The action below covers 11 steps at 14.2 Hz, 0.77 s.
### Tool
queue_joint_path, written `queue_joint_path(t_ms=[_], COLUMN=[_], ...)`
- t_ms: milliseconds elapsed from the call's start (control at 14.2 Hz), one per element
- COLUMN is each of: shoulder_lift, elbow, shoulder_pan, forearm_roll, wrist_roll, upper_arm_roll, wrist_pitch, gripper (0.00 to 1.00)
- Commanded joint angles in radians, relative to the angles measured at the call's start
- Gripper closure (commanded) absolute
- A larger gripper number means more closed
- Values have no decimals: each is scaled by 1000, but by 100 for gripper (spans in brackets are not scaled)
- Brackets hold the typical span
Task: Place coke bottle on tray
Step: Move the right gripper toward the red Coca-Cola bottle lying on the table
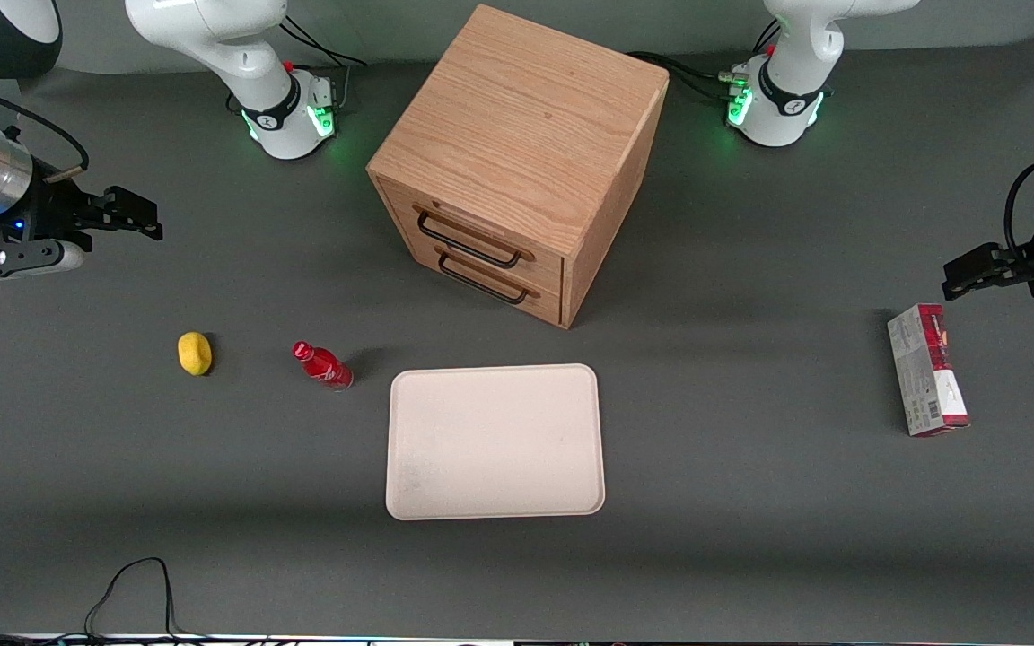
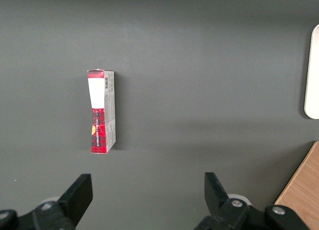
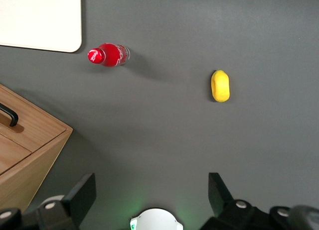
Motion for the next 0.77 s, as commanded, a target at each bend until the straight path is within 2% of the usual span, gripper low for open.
queue_joint_path(t_ms=[0,702], shoulder_lift=[11,14], elbow=[36,34], shoulder_pan=[4,6], forearm_roll=[19,42], wrist_roll=[-16,-7], upper_arm_roll=[-12,-12], wrist_pitch=[-30,-47], gripper=[0,0])
